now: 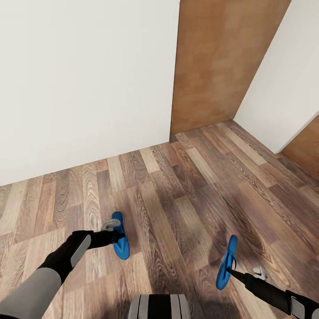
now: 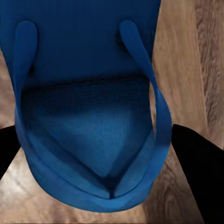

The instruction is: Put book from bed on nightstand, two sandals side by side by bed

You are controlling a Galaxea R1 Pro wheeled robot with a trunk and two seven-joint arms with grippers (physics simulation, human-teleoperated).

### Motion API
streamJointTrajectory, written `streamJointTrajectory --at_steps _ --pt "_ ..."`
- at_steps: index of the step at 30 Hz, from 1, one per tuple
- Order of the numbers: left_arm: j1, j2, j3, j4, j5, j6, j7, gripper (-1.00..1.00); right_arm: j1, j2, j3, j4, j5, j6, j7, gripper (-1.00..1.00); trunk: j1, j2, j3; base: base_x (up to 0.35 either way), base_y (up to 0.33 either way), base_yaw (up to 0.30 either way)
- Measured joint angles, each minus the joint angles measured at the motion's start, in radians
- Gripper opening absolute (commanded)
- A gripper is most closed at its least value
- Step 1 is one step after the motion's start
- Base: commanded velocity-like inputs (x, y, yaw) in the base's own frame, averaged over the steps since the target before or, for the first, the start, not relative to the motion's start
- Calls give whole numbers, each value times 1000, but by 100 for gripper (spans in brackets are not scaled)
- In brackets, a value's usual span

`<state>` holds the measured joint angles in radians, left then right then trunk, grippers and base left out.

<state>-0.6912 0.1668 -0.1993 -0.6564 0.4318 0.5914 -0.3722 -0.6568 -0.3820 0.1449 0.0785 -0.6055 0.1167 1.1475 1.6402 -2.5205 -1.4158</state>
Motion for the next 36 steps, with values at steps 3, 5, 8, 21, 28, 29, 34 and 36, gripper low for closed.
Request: streamJointTrajectory --at_steps 3,5,8,21,28,29,34,36 --pt "3 59 -1 27 1 -1 -76 -100 0 0 0 0 0 0 0 -100 -1 1 12 0 0 0" --pt "4 91 0 82 -2 -14 -125 -100 0 0 0 0 0 0 0 -100 -2 1 19 0 0 0" --pt "4 137 19 198 9 -126 -204 -100 0 0 0 0 0 0 1 -100 -4 2 31 0 0 0" --pt "6 151 34 635 31 -624 -522 -100 0 0 0 0 0 0 0 -100 -9 5 81 0 0 0" --pt "23 118 35 639 30 -631 -522 -100 0 1 0 0 0 0 0 -100 -13 7 108 0 0 0" --pt "24 118 35 639 30 -631 -522 -100 0 1 0 0 0 0 0 -100 -13 7 112 0 0 0" --pt "47 116 31 639 30 -635 -498 -100 0 2 0 0 0 0 0 -100 -15 8 131 0 0 0" --pt "56 117 34 639 31 -636 -500 -100 0 2 0 0 0 0 0 -100 -16 8 139 0 0 0"
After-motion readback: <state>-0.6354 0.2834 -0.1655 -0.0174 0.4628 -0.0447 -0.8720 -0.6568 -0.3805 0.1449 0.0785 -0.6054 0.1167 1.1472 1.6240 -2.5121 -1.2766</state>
